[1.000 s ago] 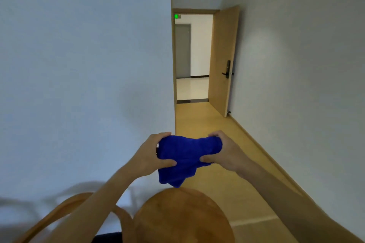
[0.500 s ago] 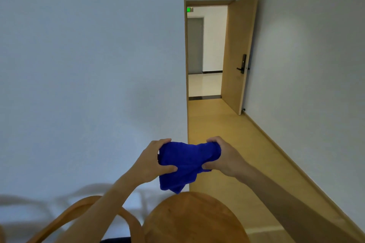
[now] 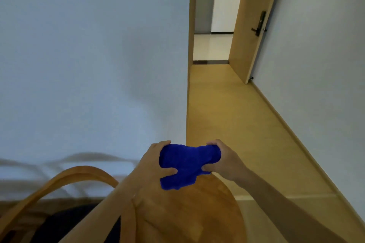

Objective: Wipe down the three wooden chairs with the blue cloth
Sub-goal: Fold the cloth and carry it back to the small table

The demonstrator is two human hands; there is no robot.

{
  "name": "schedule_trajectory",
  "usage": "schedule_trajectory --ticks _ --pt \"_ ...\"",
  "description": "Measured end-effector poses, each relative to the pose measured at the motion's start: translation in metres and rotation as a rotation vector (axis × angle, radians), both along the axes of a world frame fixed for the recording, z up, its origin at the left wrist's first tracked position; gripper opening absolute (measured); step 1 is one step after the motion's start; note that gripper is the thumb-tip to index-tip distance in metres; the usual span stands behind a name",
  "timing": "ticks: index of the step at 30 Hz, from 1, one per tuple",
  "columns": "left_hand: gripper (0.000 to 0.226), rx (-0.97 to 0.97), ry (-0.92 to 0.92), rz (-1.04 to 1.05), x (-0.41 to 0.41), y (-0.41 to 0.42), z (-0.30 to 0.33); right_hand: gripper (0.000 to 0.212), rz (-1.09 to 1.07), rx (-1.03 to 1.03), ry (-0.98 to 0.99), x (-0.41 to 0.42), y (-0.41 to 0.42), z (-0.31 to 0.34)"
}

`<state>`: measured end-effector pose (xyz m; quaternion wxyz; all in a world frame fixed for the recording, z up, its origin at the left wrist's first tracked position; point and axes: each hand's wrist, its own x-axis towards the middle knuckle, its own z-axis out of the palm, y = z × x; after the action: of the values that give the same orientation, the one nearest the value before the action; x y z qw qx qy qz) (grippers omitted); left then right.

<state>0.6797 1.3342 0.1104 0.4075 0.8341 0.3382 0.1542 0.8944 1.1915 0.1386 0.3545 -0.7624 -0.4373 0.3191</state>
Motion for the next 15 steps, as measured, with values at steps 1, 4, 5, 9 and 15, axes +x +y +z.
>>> schedule_trajectory --ticks 1,4,5,9,15 --pt "0.093 -0.025 0.013 0.015 0.003 -0.001 -0.017 0.07 -0.003 -0.025 0.017 0.004 0.003 -0.019" --pt "0.094 -0.096 0.088 0.071 0.009 -0.006 -0.069 0.072 0.016 -0.118 0.061 0.012 0.008 -0.077" --pt "0.093 -0.114 0.107 0.089 0.01 -0.01 -0.088 0.072 0.031 -0.152 0.064 0.014 0.009 -0.098" --pt "0.093 -0.216 0.155 0.182 0.007 -0.029 -0.175 0.071 0.041 -0.256 0.073 0.008 0.007 -0.18" --pt "0.09 -0.366 0.267 0.315 -0.017 -0.069 -0.312 0.073 0.012 -0.401 0.193 -0.017 -0.021 -0.326"
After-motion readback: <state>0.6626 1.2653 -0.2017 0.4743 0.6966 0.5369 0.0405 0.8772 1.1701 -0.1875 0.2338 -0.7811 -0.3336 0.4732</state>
